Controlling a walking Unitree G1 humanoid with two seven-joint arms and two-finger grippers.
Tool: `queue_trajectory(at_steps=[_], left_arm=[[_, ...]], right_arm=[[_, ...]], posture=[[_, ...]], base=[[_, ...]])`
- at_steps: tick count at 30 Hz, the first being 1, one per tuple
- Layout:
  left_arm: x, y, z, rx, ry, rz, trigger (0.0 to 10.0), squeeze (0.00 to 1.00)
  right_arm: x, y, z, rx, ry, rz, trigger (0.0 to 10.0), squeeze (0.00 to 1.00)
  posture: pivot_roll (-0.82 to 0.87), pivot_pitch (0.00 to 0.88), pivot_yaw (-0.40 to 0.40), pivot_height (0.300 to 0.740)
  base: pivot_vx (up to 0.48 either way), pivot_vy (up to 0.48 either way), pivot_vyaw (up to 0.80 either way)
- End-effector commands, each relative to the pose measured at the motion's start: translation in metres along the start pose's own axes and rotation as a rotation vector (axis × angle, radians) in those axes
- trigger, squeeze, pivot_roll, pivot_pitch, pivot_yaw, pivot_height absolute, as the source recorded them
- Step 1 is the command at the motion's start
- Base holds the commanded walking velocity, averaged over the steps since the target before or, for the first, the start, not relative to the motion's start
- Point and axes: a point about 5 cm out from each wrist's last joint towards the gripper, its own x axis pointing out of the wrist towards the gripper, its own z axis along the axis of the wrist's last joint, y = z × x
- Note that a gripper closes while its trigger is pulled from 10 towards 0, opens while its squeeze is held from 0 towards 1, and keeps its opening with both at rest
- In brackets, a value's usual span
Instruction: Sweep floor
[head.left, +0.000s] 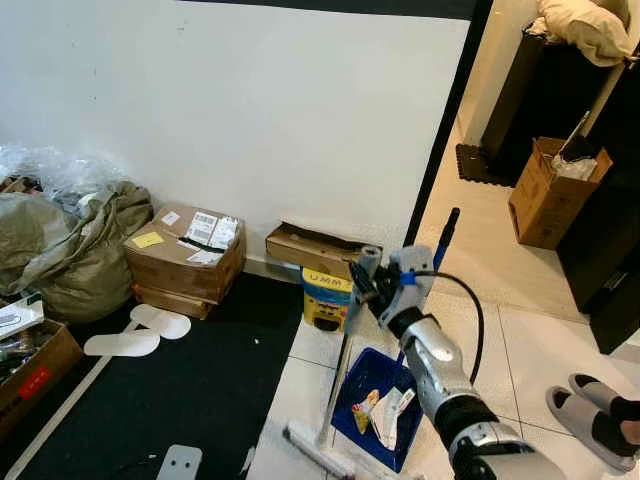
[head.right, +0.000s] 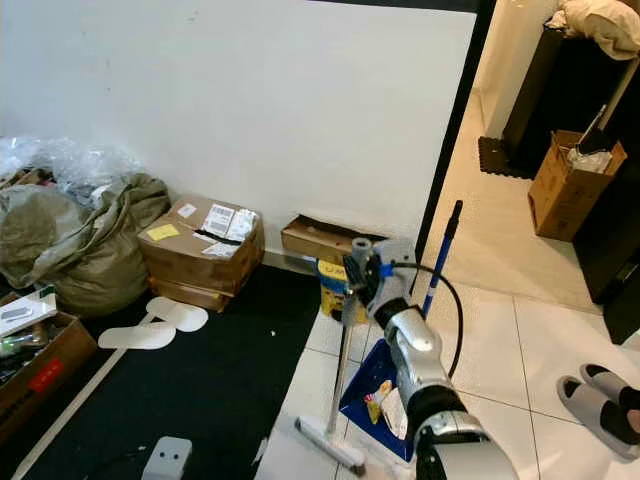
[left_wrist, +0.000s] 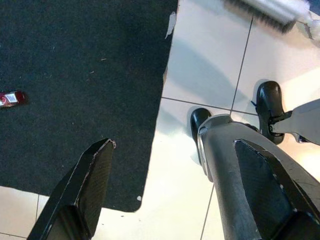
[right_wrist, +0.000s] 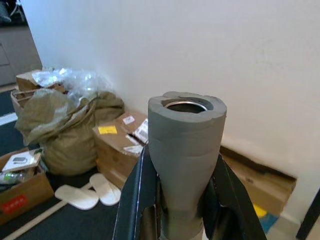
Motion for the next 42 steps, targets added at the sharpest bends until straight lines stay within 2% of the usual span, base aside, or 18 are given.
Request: queue_trajectory(at_steps=[1, 6, 9, 14, 22, 33, 34, 39, 42], left_arm=[[0.0, -0.001, -0.001, 0.005, 0.005, -0.005, 10.0, 0.0], [0.0, -0.002, -0.001, 0.004, 0.005, -0.007, 10.0, 0.0], [0.0, -0.003, -0.002, 0.0, 0.007, -0.008, 10.0, 0.0], [0.0, -0.003, -0.003, -0.003, 0.008, -0.006, 10.0, 0.0], [0.0, -0.004, -0.003, -0.008, 0.007, -0.008, 10.0, 0.0], [-0.001, -0.004, -0.005, -0.011, 0.011, -0.006, 10.0, 0.0], [-0.001, -0.003, -0.004, -0.014, 0.008, -0.003, 10.0, 0.0], [-0.001, -0.003, -0.004, -0.016, 0.007, -0.002, 10.0, 0.0], [-0.001, -0.003, -0.005, -0.016, 0.009, -0.002, 10.0, 0.0]], right_arm=[[0.004, -0.005, 0.012, -0.009, -0.056, -0.016, 10.0, 0.0], [0.006, -0.005, 0.015, -0.008, -0.067, -0.013, 10.0, 0.0], [0.015, -0.004, 0.032, -0.02, -0.129, 0.002, 10.0, 0.0], [0.021, -0.004, 0.045, -0.02, -0.171, 0.013, 10.0, 0.0], [0.018, -0.005, 0.036, -0.012, -0.139, 0.005, 10.0, 0.0], [0.018, -0.005, 0.036, -0.005, -0.135, 0.006, 10.0, 0.0], [0.023, -0.006, 0.045, -0.015, -0.162, 0.011, 10.0, 0.0], [0.026, -0.006, 0.053, -0.024, -0.19, 0.016, 10.0, 0.0], [0.032, -0.007, 0.068, -0.033, -0.241, 0.022, 10.0, 0.0]], posture=[[-0.07, 0.0, -0.045, 0.74], [-0.07, 0.0, -0.049, 0.74], [-0.06, 0.0, -0.05, 0.74], [-0.06, 0.0, -0.054, 0.74], [-0.06, 0.0, -0.058, 0.74], [-0.05, 0.0, -0.059, 0.74], [-0.05, 0.0, -0.06, 0.74], [-0.05, 0.0, -0.062, 0.74], [-0.05, 0.0, -0.061, 0.74]], base=[[0.0, 0.0, 0.0], [0.0, 0.0, 0.0], [0.0, 0.0, 0.0], [0.0, 0.0, 0.0], [0.0, 0.0, 0.0], [0.0, 0.0, 0.0], [0.0, 0.0, 0.0], [0.0, 0.0, 0.0], [0.0, 0.0, 0.0]])
